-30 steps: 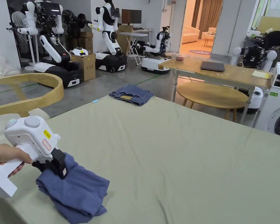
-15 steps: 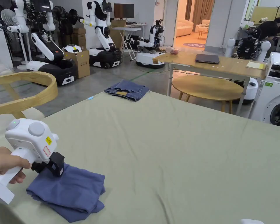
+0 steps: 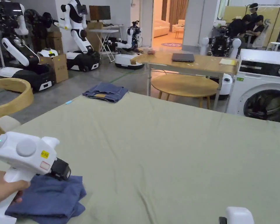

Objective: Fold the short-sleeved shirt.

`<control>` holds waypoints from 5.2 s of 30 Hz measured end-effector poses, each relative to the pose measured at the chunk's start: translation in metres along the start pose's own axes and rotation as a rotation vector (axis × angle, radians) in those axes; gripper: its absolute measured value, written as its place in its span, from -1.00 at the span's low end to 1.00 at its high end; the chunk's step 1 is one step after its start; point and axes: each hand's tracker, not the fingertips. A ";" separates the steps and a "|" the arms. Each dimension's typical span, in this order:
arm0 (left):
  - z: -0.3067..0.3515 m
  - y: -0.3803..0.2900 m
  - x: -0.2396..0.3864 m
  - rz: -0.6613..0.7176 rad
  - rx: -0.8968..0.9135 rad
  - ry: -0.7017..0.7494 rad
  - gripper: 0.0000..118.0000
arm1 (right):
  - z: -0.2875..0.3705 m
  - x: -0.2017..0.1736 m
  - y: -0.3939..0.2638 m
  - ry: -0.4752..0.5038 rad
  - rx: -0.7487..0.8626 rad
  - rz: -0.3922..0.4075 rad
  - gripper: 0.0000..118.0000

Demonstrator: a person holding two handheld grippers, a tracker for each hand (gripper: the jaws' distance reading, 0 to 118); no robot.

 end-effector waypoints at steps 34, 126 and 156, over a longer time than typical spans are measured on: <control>0.029 -0.045 0.332 -0.065 0.855 -0.080 -1.00 | 0.076 0.108 0.018 -0.262 0.392 -0.175 -1.00; 0.029 -0.045 0.306 -0.052 0.881 -0.082 0.57 | 0.073 0.132 0.044 -0.208 0.417 -0.330 0.48; 0.029 -0.042 0.302 -0.031 0.868 -0.062 0.57 | 0.068 0.123 0.047 -0.296 0.391 -0.314 0.48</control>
